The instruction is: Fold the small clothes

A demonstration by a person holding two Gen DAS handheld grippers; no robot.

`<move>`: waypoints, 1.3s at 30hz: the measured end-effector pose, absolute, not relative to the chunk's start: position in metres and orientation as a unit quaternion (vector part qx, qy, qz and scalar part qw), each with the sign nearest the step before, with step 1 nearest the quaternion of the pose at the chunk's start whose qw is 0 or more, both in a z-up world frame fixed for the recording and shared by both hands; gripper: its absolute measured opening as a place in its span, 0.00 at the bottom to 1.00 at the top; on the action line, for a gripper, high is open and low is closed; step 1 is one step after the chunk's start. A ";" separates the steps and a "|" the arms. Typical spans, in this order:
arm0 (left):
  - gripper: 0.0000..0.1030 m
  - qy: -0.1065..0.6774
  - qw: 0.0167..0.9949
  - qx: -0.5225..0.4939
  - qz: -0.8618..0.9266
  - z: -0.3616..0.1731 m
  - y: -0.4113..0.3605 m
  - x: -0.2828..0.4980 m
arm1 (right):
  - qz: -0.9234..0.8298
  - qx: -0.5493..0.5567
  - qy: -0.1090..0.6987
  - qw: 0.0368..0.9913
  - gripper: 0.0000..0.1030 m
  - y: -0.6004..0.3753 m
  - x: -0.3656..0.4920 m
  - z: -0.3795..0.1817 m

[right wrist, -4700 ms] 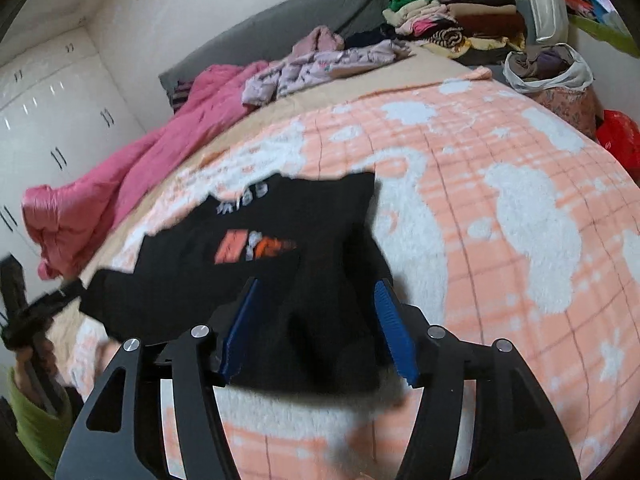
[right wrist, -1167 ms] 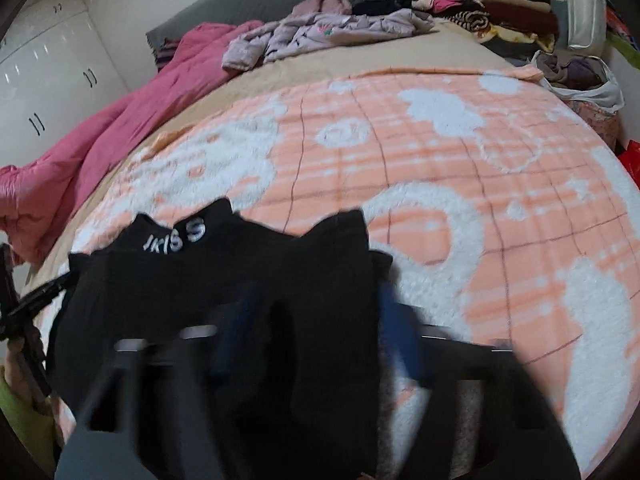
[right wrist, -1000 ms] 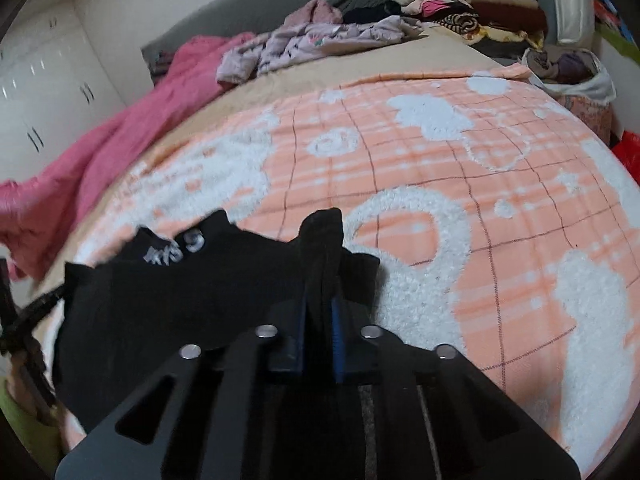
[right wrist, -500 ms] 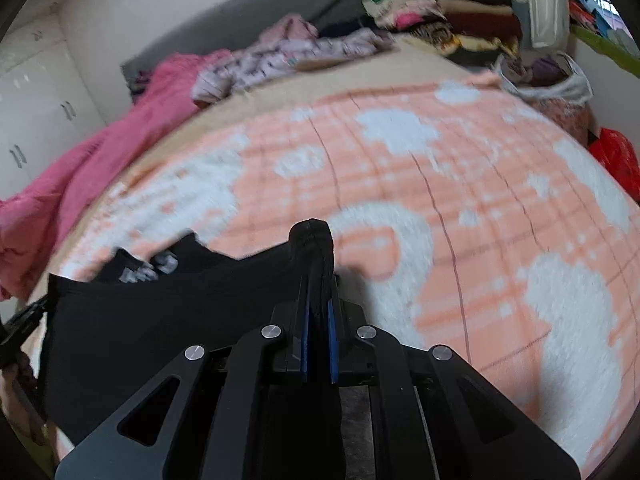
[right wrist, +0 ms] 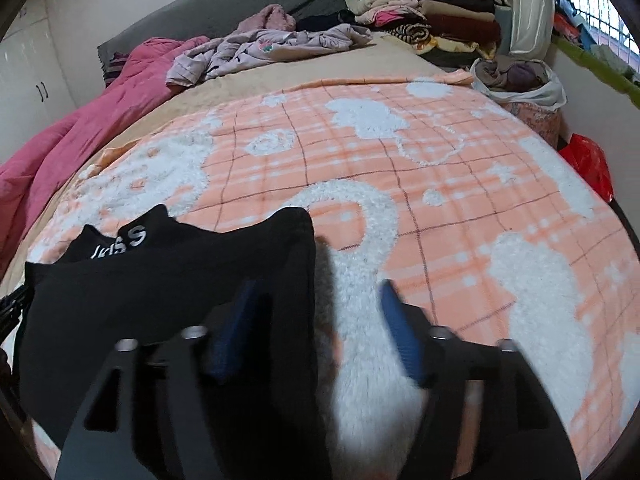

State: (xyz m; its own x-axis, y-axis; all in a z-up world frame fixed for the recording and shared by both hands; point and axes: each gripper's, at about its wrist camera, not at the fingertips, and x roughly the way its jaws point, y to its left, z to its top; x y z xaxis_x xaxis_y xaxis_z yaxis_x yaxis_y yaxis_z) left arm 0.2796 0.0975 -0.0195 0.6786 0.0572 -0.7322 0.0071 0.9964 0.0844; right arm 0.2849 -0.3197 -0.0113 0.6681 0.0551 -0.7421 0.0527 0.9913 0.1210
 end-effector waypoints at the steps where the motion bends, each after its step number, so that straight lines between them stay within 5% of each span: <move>1: 0.34 0.400 0.915 0.038 0.014 -0.018 0.098 0.278 | 0.000 0.059 0.400 0.915 0.76 -0.318 0.280 -0.007; 8: 0.49 0.385 0.922 0.030 0.017 0.001 0.100 0.258 | 0.012 0.041 0.367 0.929 0.90 -0.309 0.260 0.018; 12: 0.51 0.377 0.926 0.025 0.009 0.012 0.099 0.247 | 0.029 0.044 0.359 0.932 0.90 -0.301 0.252 0.027; 15: 0.65 0.368 0.930 0.028 0.004 0.020 0.094 0.238 | 0.042 0.040 0.355 0.933 0.90 -0.294 0.246 0.032; 39: 0.74 0.412 0.910 0.040 -0.034 -0.002 0.062 0.202 | 0.089 -0.024 0.408 0.908 0.90 -0.237 0.199 0.002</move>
